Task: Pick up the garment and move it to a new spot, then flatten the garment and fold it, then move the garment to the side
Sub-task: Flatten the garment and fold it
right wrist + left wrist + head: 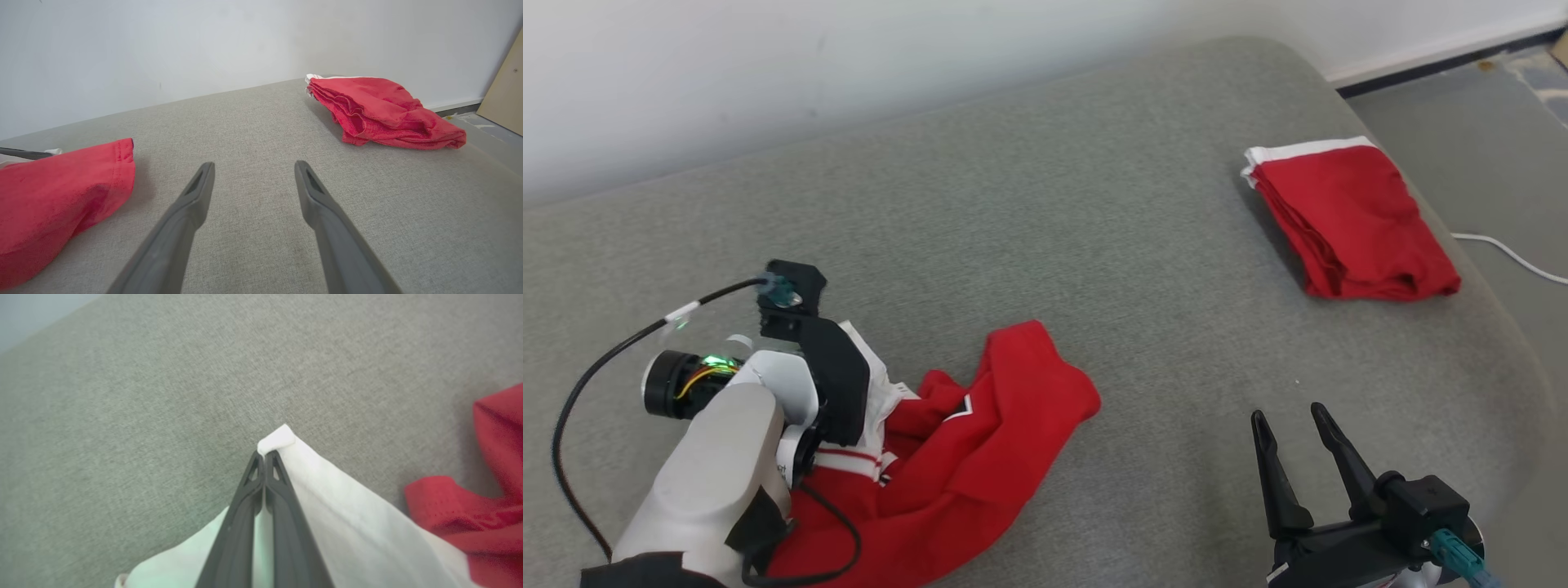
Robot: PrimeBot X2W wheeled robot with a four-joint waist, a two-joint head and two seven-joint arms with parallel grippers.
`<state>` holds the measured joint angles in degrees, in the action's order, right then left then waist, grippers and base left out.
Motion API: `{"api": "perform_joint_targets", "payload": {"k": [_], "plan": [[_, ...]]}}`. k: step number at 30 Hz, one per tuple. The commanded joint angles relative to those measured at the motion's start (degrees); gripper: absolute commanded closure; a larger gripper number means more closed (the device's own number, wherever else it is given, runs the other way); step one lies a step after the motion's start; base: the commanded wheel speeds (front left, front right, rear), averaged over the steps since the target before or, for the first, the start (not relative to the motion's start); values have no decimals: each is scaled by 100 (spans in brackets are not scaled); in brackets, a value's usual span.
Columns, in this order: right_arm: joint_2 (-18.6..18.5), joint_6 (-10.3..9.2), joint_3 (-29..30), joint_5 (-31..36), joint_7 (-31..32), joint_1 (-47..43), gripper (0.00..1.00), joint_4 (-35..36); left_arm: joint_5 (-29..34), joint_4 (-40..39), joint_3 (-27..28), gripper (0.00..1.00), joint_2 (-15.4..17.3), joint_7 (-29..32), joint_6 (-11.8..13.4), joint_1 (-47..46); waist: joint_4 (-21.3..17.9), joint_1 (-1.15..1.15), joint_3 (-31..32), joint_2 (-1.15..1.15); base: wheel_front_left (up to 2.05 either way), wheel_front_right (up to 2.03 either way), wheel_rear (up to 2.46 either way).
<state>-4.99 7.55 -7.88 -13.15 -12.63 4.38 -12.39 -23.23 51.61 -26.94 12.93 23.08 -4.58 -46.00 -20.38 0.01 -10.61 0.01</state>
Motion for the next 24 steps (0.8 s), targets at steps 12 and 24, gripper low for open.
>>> {"api": "perform_joint_targets", "payload": {"k": [12, 24], "plan": [[-19, -15, -60, 59, 99, -83, 0, 84, -259, -91, 711, 100, 165, -1633, 1050, 392, 833, -1, 256, -1, 0, 0, 0], [-65, -15, -41, 67, 186, -139, 0, 173, -247, 236, 1098, 100, 591, -2381, 1969, 585, 669, -1, 310, -1, 0, 0, 0]]}}
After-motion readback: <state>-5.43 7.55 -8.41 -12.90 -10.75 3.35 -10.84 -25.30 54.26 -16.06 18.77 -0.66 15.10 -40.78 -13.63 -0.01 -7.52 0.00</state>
